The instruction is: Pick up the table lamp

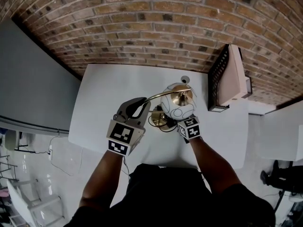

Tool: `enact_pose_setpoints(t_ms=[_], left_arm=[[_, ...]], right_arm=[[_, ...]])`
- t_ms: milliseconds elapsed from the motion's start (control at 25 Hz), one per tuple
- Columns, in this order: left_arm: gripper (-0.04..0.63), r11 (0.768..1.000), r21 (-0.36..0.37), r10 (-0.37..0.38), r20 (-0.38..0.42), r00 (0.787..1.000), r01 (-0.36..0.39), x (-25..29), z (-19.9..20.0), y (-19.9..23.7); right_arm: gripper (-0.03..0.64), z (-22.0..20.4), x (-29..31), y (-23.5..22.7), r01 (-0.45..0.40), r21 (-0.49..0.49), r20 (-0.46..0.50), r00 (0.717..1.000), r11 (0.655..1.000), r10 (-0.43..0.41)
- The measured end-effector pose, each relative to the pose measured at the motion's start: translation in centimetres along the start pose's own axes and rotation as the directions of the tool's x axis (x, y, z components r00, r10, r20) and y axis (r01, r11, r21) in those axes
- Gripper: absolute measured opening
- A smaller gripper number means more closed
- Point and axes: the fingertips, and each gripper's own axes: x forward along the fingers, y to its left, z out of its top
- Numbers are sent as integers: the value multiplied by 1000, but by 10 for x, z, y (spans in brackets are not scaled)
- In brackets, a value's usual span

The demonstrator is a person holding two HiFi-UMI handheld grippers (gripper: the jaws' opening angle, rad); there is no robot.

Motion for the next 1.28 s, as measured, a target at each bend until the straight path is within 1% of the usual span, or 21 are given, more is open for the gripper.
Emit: enact_pose_setpoints(t_ms=[240,400,600,800,960,1280], left_arm=[[38,1000,16,2,-23,1000,-2,0,-1,-2],[37,1000,14,13,-21,1000,-13,-2,0,0],[33,1000,-12,20,-9,1000,-20,-6,4,5],[33,1000,3,7,22,1000,-7,-12,22,-3],[33,1000,1,-21,18,1000,21,-20,37,-18],[34,999,9,-54,56,997,54,-45,74,-41]], right_arm=[[48,-1,0,-1,-7,-12,-49,999,1000,6],[48,-3,-6,4,-10,-5,-49,999,1000,10],[46,-3,-20,10,-17,4,-42,999,1000,17],[46,5,-42,11,-6,-2,-22,1000,1000,6],[46,11,-68,12,0,6,-5,1000,1000,0],[46,21,-121,27,1,-2,29,1000,1000,-1]])
